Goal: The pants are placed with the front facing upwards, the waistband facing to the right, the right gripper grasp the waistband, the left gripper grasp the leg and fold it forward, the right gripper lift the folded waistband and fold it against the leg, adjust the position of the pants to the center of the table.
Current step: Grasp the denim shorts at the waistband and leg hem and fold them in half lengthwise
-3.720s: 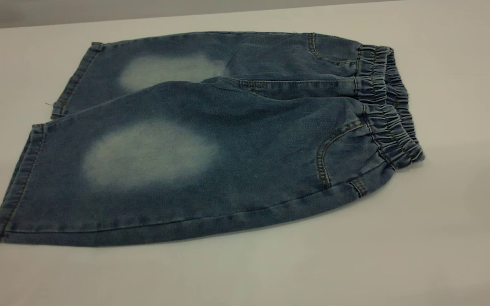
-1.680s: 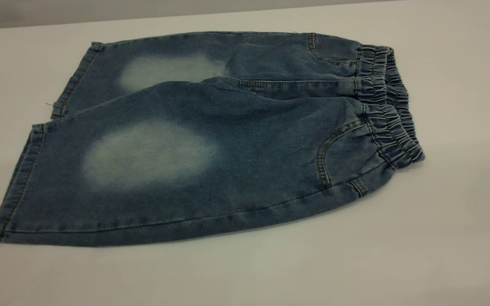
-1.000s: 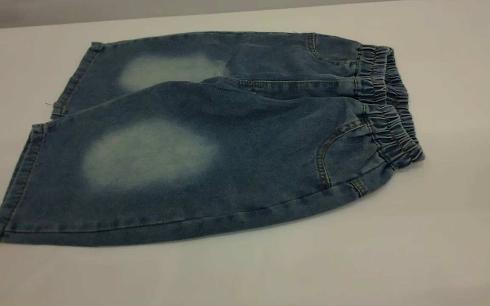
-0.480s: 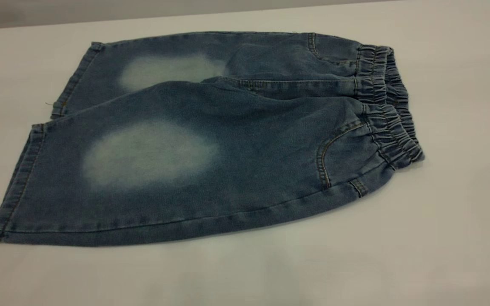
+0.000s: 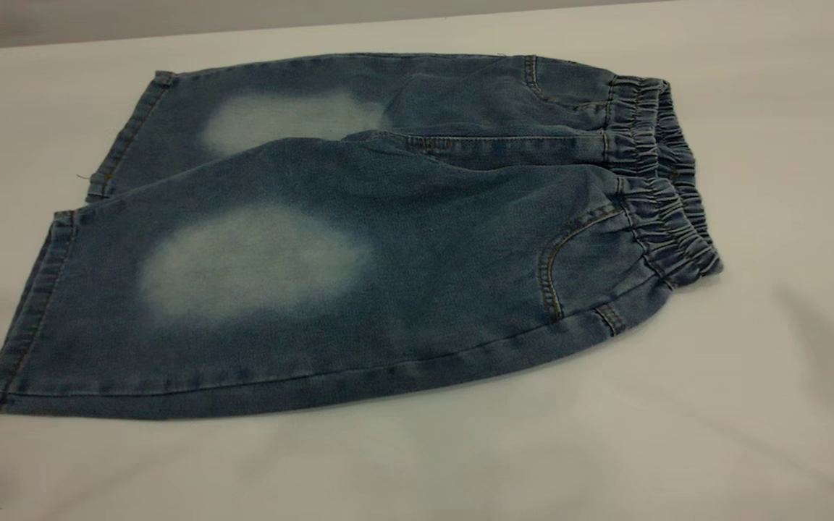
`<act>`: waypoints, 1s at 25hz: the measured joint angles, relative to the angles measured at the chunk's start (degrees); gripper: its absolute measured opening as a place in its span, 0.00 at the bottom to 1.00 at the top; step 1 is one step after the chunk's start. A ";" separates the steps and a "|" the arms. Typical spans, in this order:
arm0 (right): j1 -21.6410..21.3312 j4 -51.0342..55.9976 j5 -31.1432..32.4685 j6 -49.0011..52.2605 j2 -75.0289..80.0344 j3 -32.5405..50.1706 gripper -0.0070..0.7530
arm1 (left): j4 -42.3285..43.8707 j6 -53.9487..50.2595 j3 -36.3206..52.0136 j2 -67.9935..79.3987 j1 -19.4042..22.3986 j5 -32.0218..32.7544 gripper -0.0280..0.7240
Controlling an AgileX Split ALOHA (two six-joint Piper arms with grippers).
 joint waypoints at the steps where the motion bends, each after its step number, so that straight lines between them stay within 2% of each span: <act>1: 0.00 -0.26 0.00 -0.28 1.60 0.00 0.76 | 0.00 0.00 0.00 1.58 0.00 -1.24 0.75; 11: 0.00 0.28 5.04 -0.87 14.42 0.11 0.76 | -0.73 -0.05 0.05 11.16 -0.11 -13.80 0.75; 16: 0.00 5.57 6.28 -7.23 20.43 0.11 0.76 | -0.67 0.05 0.05 13.49 -0.11 -15.66 0.75; 25: 0.00 18.20 4.16 -14.70 29.02 0.28 0.76 | -0.37 0.33 0.05 13.50 -0.11 -18.74 0.75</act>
